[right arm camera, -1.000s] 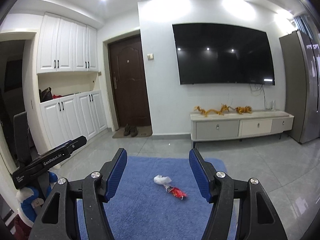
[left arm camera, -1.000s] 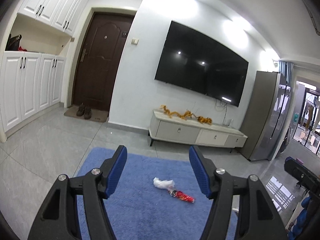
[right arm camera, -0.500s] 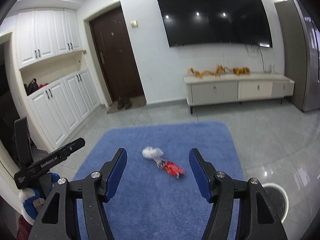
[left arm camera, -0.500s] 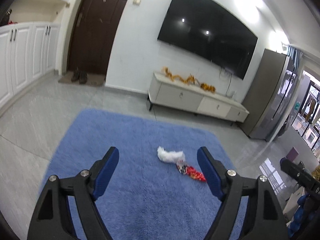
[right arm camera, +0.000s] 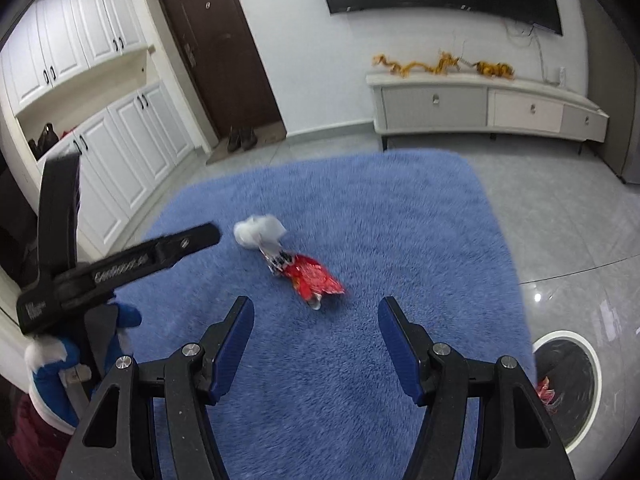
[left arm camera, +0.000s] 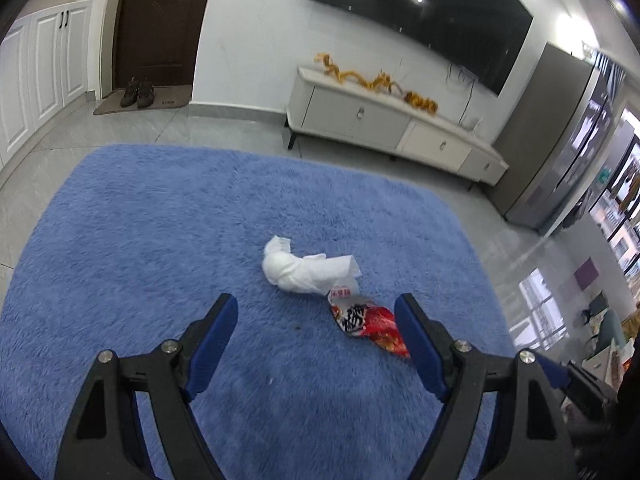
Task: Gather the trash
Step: 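Grasp the white tissue with the left gripper while the right gripper grasps the red wrapper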
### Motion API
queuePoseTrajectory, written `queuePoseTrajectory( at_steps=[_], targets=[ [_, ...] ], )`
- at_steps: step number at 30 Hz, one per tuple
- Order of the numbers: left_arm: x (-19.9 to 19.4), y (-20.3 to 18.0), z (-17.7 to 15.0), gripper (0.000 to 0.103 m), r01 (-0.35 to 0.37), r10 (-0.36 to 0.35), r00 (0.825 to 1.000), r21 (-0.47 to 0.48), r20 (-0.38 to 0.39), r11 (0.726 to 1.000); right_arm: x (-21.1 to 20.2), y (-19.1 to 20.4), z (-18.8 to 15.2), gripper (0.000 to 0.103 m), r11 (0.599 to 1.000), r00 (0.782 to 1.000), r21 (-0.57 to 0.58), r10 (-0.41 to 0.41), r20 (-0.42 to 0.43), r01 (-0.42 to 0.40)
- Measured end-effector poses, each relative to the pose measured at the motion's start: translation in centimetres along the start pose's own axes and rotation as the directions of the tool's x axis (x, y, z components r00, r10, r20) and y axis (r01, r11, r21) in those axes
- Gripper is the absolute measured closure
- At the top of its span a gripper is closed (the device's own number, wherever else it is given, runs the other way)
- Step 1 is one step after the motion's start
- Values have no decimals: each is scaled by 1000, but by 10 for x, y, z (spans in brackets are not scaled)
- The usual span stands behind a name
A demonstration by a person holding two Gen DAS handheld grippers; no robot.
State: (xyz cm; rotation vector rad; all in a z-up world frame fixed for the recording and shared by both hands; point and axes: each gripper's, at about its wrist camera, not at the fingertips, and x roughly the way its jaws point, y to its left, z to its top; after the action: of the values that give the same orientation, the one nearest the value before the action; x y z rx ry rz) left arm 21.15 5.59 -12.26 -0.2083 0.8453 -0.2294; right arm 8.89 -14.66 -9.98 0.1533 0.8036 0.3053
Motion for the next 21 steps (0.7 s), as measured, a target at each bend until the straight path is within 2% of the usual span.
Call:
queuePoseTrajectory(
  at_steps=[10, 16, 21],
  targets=[
    [70, -18, 23, 23, -120, 121, 990, 25, -78, 993, 54, -11, 1, 41, 999, 994, 4, 55, -95, -55],
    [87, -7, 28, 23, -149, 149, 985, 7, -87, 989, 74, -9, 5, 41, 998, 991, -10, 64, -113, -66],
    [93, 5, 20, 24, -147, 147, 985, 4, -88, 989, 88, -2, 4, 42, 997, 991, -45, 55, -123, -61]
  ],
)
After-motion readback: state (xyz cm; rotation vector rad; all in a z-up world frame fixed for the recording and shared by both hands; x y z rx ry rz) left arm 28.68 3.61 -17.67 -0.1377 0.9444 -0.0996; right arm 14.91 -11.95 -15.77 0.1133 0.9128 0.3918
